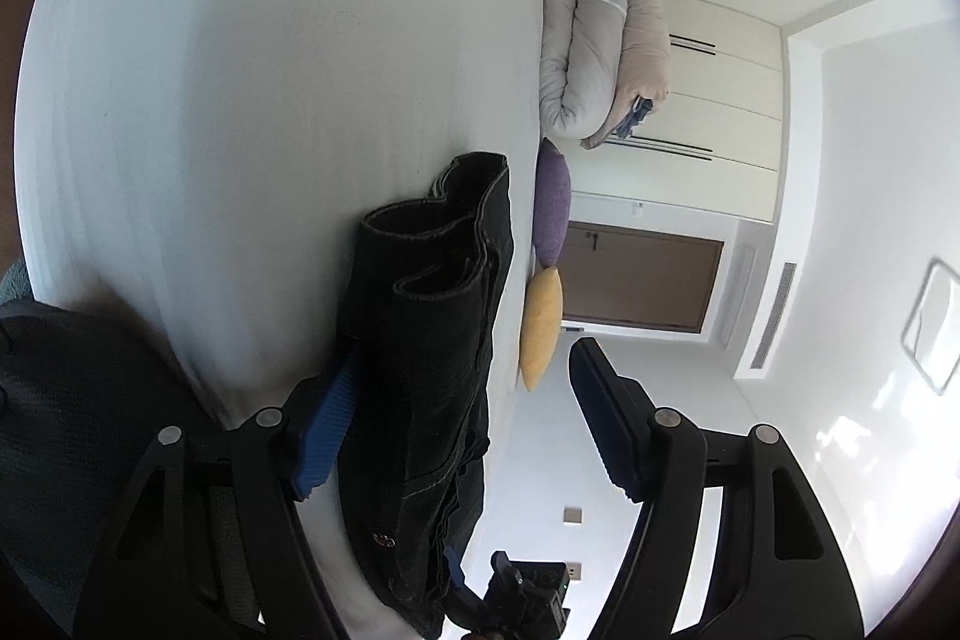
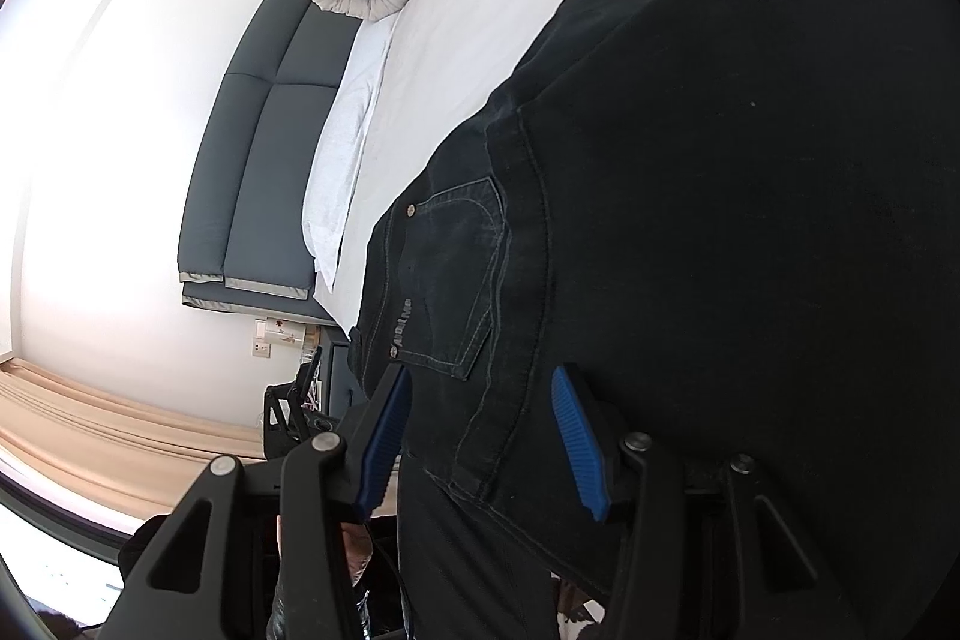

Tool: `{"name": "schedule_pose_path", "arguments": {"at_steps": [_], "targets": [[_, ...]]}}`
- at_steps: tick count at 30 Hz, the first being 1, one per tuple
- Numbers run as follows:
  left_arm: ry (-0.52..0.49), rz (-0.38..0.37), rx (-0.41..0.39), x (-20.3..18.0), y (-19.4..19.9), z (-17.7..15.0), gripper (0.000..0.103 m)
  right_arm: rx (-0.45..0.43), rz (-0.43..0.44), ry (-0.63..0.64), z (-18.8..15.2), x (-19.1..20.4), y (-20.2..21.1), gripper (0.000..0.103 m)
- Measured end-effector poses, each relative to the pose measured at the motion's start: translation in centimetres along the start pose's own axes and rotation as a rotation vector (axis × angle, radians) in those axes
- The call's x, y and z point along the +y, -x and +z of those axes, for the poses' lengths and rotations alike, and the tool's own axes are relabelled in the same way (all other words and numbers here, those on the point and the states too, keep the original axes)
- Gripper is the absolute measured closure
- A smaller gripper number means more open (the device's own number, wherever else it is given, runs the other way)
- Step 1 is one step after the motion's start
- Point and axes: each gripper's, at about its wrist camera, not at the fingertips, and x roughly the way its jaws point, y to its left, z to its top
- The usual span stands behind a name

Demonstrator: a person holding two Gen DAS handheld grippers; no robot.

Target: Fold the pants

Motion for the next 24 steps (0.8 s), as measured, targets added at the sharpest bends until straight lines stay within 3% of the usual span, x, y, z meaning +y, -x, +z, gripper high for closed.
{"name": "schedule_pose_path", "arguments": {"at_steps": [6,11,12,16,19,21,24], "targets": [[-0.091,0.113,0.014,-1.0,-1.9,0.1,0.034,0.003,-0.006,0.007,0.0,0.2,0.0,0.052],[-0.287,0.2,0.029,-3.8,-3.2,-0.6,0.034,0.003,-0.007,0.008,-0.1,0.2,0.2,0.052],[-0.311,0.182,0.026,-4.1,-3.2,-1.0,0.034,0.003,-0.007,0.009,-0.1,0.2,0.2,0.052],[-0.384,-0.055,0.063,-6.1,-2.5,-1.8,0.034,0.005,-0.01,0.009,-0.1,0.2,0.2,0.054],[-0.452,-0.175,0.087,-7.8,-2.4,-2.4,0.034,0.006,-0.012,0.009,-0.1,0.2,0.1,0.055],[-0.448,-0.145,0.091,-7.8,-3.0,-2.6,0.034,0.006,-0.012,0.01,-0.1,0.3,0.0,0.055],[-0.382,0.001,0.082,-5.2,-3.3,-2.3,0.034,0.006,-0.013,0.013,-0.1,0.3,0.1,0.055]]}}
